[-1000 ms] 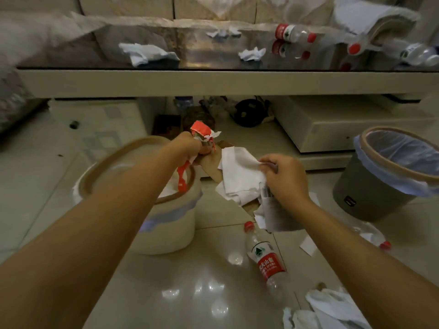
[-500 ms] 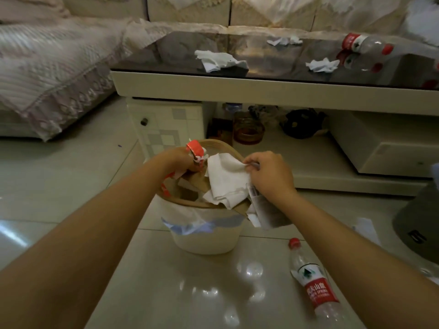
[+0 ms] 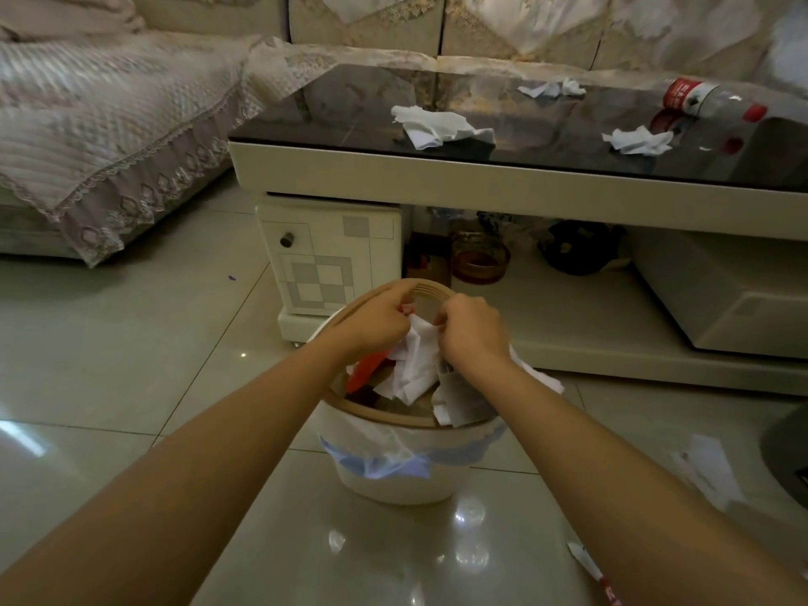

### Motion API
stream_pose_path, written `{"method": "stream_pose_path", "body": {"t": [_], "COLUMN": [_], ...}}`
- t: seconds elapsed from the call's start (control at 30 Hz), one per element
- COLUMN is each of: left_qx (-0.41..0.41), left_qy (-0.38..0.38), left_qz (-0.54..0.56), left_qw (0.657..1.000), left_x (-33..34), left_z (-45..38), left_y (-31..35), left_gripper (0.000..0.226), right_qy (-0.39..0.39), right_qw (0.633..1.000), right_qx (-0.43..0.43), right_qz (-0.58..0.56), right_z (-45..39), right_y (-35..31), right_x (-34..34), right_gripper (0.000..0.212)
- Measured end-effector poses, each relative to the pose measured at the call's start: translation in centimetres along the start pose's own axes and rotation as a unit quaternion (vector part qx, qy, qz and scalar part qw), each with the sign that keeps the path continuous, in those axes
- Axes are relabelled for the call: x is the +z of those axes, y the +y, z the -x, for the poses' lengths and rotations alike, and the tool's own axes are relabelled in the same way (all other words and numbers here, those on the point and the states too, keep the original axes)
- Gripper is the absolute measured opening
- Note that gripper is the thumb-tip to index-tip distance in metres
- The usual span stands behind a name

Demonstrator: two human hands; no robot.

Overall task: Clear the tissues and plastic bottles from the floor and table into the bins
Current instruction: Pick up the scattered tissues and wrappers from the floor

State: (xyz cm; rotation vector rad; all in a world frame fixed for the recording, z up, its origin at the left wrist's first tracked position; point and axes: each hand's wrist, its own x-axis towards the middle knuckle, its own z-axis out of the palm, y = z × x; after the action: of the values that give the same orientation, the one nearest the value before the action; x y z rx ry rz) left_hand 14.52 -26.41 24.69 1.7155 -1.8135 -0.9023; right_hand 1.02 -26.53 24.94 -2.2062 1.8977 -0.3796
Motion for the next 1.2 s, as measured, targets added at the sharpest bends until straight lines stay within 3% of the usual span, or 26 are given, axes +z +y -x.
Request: {"method": "stream_pose_path", "body": {"t": [0.1, 0.2, 0.33, 0.47, 0.57, 0.7, 0.83, 1.0, 1.07, 1.2], "left_qx": [0.016, 0.039, -0.004, 0.000, 0.012, 0.049, 0.116, 0.116, 0.110, 0.145], "left_qy": [-0.021, -0.066, -0.023, -0.044, -0.065, -0.067, 0.016, 0.041, 0.055, 0.085], "left_qz": [0.033, 0.032, -0.036, 0.032, 0.015, -0.112, -0.281, -0.381, -0.381, -0.325], "left_qw": [0.999, 0.997, 0.999, 0.999, 0.998, 0.990, 0.953, 0.917, 0.917, 0.930], "left_x": [0.1, 0.5, 1.2, 2.4, 3.7, 5.0, 5.2, 4.6, 4.3, 5.6], "left_z": [0.4, 0.3, -0.4, -0.3, 0.2, 0.7, 1.5, 2.9, 3.4, 4.7], "left_y": [0.3, 0.2, -0.9, -0.9, -0.4, -1.2, -1.6, -1.4, -1.0, 2.1], "left_gripper": [0.059, 0.071, 0.066, 0.050, 0.051, 0.054, 0.056, 0.058, 0.054, 0.042], "right_qy": [0.018, 0.024, -0.038, -0.036, -0.049, -0.056, -0.054, -0.182, -0.134, 0.034], "right_qw": [0.999, 0.998, 0.996, 0.991, 0.978, 0.985, 0.987, 0.967, 0.975, 0.989], "right_qx": [0.015, 0.017, -0.046, -0.103, -0.121, -0.127, -0.148, -0.166, -0.171, -0.146], "right_qz": [-0.030, -0.054, -0.067, 0.076, 0.163, 0.100, 0.042, -0.062, -0.042, 0.008], "right_z": [-0.7, -1.9, -2.1, 0.6, 3.1, 4.7, 4.8, 4.6, 5.0, 7.5], "right_y": [-0.8, -1.3, -0.2, 1.9, 3.8, 4.8, 4.6, 3.2, 3.6, 7.1], "right_x": [0.9, 1.1, 1.0, -0.6, -1.0, 0.0, 1.2, 1.7, 1.3, -0.2], "right_gripper": [0.014, 0.018, 0.025, 0.032, 0.041, 0.038, 0.039, 0.040, 0.041, 0.038]}}
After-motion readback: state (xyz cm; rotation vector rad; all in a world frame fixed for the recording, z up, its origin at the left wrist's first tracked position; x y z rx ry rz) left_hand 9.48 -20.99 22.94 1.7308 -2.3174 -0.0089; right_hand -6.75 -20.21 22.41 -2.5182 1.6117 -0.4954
